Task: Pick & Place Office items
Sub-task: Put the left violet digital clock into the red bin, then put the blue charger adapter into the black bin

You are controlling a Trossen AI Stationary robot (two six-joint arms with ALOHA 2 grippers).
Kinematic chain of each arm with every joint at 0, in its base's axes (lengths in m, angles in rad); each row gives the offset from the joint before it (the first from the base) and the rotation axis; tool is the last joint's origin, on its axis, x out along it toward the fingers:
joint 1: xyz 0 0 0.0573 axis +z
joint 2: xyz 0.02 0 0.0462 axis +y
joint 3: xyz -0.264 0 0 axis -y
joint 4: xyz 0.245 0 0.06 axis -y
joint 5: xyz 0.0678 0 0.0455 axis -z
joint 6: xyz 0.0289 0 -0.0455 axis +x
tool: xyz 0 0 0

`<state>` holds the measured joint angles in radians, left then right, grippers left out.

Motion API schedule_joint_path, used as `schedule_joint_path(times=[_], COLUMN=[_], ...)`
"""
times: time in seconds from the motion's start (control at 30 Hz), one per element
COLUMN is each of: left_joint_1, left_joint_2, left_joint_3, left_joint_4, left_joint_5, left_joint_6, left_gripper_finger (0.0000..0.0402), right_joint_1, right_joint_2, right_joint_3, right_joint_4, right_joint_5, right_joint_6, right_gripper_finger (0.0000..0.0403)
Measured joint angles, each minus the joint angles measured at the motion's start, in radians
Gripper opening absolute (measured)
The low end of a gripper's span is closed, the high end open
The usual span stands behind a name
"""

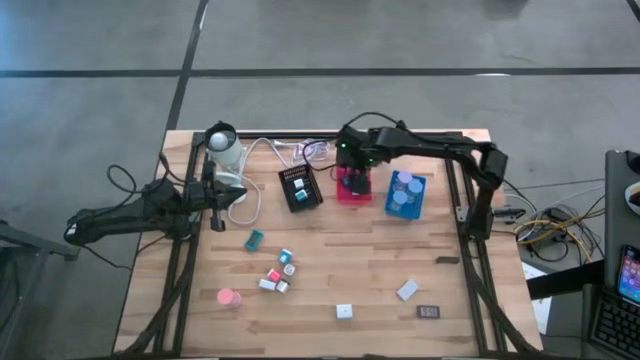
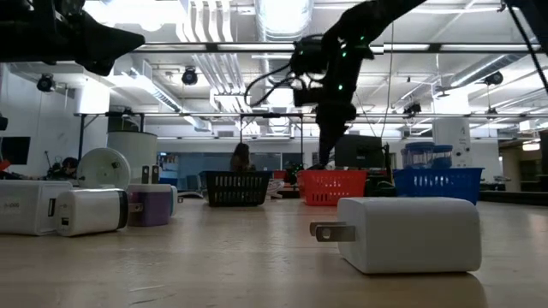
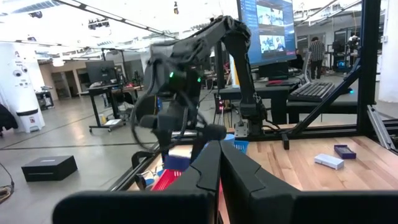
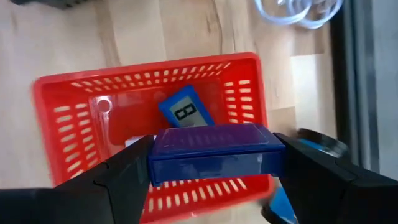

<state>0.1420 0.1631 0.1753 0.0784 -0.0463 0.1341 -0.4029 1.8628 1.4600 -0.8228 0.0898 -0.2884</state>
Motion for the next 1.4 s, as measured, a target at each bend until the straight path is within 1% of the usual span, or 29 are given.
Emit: schedule_joint_path(times=[0.1, 0.37, 0.5, 0.63, 0.83, 1.2, 1.4], left_joint_1=[0.0, 0.0, 0.0, 0.0, 0.0, 0.0, 0.0], left_joint_2=[0.0, 0.0, 0.0, 0.0, 0.0, 0.0, 0.0], left_joint_3=[0.0, 0.0, 0.0, 0.0, 0.0, 0.0, 0.0], left_joint_4=[0.0, -0.003, -0.004, -0.004, -0.005, -0.005, -0.005], left_joint_5=[0.0, 0.0, 0.0, 0.0, 0.0, 0.0, 0.0], left_joint_6=[0.0, 0.0, 0.0, 0.0, 0.0, -0.001, -0.003], left_gripper_finger=[0.0012, 0.0012, 0.0012, 0.0012, 0.0012, 0.0012, 0.0012], right_joint_1=[-0.004, -0.007, -0.008, -0.01, -0.01, -0.01, -0.01], right_joint_2=[0.047, 0.15, 0.185, 0.207, 0.208, 0.167, 0.166], right_joint_3=[0.013, 0.053, 0.078, 0.089, 0.092, 0.088, 0.088], right_joint_4=[0.001, -0.003, -0.006, -0.009, -0.009, -0.02, -0.048], right_joint_5=[-0.02, -0.023, -0.063, -0.068, -0.068, -0.064, -0.064], right_joint_6=[-0.001, -0.003, -0.004, -0.007, -0.023, -0.004, -0.001], right_gripper_finger=[0.0292, 0.0292, 0.0292, 0.0292, 0.0294, 0.0344, 0.0351])
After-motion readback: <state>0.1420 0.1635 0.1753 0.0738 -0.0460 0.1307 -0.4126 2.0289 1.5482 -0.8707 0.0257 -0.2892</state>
